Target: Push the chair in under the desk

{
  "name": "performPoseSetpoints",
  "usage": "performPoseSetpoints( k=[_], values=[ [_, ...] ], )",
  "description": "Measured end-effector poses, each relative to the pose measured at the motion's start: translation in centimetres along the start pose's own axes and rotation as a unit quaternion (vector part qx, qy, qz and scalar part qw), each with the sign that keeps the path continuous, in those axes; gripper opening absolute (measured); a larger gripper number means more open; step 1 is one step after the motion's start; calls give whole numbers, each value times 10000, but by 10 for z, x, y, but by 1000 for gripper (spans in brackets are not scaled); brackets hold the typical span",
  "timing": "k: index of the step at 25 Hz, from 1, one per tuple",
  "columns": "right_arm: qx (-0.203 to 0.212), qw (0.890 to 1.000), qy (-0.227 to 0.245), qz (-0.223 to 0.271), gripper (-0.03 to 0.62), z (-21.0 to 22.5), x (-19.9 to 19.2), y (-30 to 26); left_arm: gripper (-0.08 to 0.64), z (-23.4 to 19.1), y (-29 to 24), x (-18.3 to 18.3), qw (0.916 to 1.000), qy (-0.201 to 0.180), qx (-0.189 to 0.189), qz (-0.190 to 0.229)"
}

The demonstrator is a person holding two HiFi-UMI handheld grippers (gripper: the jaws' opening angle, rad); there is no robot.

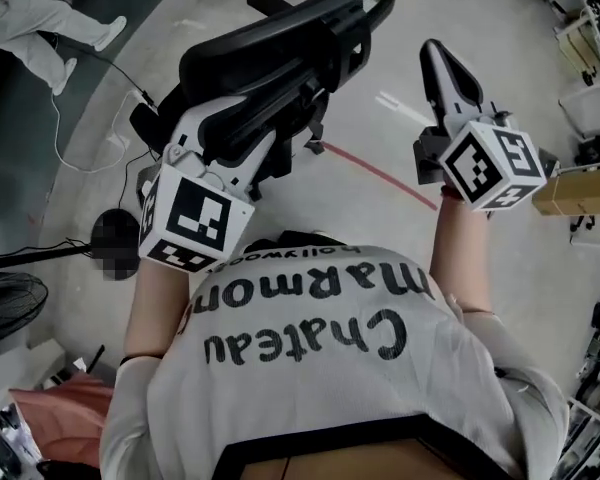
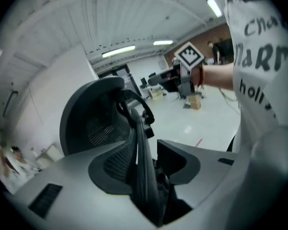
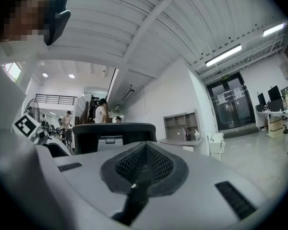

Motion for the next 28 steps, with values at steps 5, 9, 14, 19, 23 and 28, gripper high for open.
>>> performPoseSetpoints(
  k=[5,9,14,19,23,28],
  values=[
    [295,9993,-210,-63,8,29,-3,-7,150,-1,-22,-20,9913,-281,500,-1185],
    [555,9978,-368,15,8,40,0,-17,152,-7,-16,-23,9921,264,720,-990],
    [954,9950,-236,-165,8,39,-7,-33,216,-20,-1,-34,9865,347,860,-1348],
    [1281,9903,26,-533,8,24,-22,-36,222,-23,40,-64,9804,474,931,-1670],
    [1504,9835,477,-888,15,32,-34,-50,244,-36,55,-76,9690,533,1203,-2089],
    [2377,9548,1350,-1170,97,30,-52,-58,210,-55,56,-89,9546,481,1340,-2618]
  ],
)
Point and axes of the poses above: the fingertips, and each gripper's own axes: y backward along the fingers, z to its right, x out of its top, the point moved 4 cm from there along y, backward along the fingers, and after that the axes turned 13 degrees about -x, right-handed, at the moved point
